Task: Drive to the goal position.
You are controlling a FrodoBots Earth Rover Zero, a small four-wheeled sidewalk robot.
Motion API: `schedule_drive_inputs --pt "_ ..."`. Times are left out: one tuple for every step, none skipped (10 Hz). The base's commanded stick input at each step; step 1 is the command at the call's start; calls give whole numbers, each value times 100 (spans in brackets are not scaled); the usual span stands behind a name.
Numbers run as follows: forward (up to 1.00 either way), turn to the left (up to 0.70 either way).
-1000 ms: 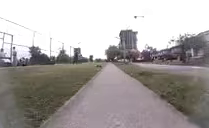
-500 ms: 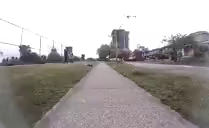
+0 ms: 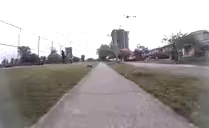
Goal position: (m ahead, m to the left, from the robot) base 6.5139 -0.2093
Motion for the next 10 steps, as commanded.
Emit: schedule_drive_inputs --pt "70 0" --pt "70 0" --pt "70 0" --pt "70 0" --pt "70 0" --pt "70 0" --pt "70 0" --pt "70 0" --pt "70 0" --pt "70 0"
